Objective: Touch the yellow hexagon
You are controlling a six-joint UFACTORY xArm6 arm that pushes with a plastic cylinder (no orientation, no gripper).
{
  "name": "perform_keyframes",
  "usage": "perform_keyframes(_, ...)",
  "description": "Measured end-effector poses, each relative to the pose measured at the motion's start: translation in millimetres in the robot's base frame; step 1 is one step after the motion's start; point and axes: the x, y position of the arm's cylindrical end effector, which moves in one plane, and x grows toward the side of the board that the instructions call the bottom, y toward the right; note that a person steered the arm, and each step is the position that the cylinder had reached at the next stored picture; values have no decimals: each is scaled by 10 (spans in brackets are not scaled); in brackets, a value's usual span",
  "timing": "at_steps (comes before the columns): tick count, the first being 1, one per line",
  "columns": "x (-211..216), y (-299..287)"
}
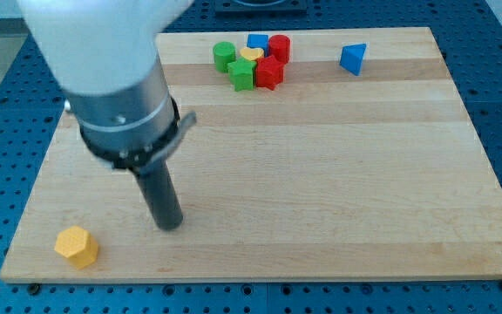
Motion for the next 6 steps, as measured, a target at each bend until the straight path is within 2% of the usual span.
perform_keyframes(1,400,-27)
perform_keyframes(6,400,-1063)
